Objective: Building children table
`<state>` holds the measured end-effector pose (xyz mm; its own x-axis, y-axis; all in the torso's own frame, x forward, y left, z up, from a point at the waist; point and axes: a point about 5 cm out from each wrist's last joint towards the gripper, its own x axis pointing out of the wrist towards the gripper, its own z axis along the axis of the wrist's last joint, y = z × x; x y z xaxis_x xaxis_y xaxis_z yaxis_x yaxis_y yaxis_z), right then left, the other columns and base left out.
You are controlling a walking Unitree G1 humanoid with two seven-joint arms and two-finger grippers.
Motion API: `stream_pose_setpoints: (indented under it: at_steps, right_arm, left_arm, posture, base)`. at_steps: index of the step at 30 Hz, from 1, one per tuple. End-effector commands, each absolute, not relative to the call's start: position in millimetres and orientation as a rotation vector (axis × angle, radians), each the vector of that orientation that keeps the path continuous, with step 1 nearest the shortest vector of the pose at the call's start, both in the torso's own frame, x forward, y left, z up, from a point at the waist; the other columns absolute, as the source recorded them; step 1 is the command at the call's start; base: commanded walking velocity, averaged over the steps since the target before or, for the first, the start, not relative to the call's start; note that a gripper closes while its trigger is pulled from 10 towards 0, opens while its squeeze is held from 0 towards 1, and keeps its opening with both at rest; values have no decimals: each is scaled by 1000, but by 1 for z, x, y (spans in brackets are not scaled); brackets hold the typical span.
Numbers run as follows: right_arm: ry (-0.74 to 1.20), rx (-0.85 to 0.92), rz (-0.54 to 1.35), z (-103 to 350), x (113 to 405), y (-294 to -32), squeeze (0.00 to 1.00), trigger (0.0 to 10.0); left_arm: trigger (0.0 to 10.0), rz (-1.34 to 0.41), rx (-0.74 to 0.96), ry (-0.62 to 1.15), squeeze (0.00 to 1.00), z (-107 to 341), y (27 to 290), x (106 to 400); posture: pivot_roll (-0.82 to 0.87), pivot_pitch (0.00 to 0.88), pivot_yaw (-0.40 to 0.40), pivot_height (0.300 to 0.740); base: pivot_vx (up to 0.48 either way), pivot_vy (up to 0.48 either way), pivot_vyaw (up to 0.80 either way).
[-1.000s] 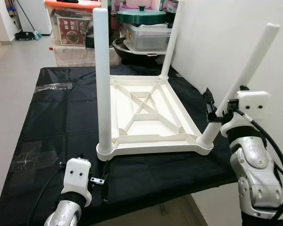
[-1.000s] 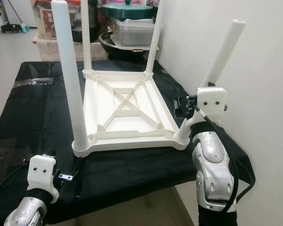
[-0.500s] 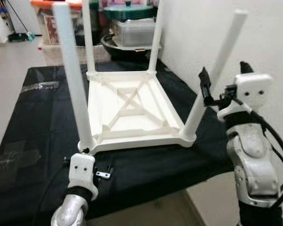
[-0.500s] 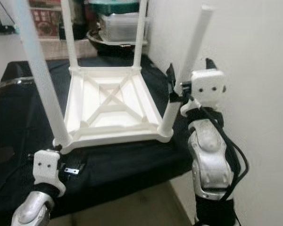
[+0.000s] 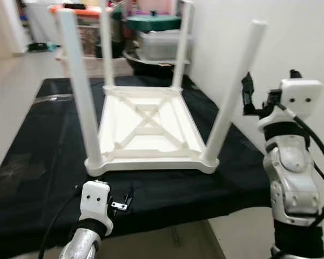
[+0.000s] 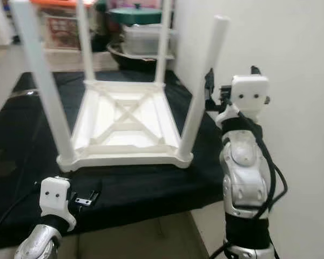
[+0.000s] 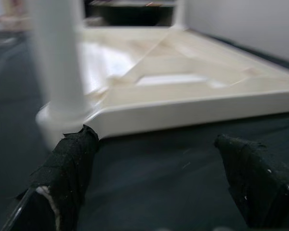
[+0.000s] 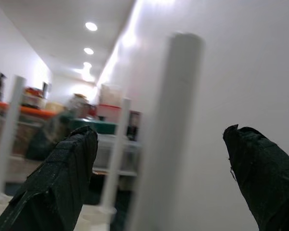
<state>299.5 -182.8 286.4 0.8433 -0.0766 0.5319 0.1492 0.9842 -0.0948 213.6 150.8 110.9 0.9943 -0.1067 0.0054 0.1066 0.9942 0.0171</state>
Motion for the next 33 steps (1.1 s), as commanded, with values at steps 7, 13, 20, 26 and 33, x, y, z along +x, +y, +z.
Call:
stream_pose_setpoints:
  at_steps: [7,13,20,26,33]
  right_arm:
    - [-552,-22,-120,294,310,-190,0,10000]
    - [-574,-30,-133,305,316,-194,0,10000]
    - [-564,-20,-34,323,333,-193,0,10000]
    - [-552,-11,-28,339,349,-203,0,8980]
    - [-564,37,-13,349,352,-209,0,0]
  left_arm:
    - [10000,-114,12,-12,0,111,149,216]
    - [10000,-123,10,-6,0,109,148,216]
    - [10000,-130,7,-5,0,108,146,215]
    - [10000,-130,5,-9,0,109,143,216]
    - [10000,-125,6,-11,0,110,143,216]
  posture:
    - [105,0,-126,740]
    - [101,0,-127,740]
    - [97,0,-127,740]
    - [103,0,-138,740]
    - [100,0,-143,740]
  base:
    - [0,0,0]
    - [0,0,0]
    - [0,0,0]
    - [0,0,0]
    - [0,0,0]
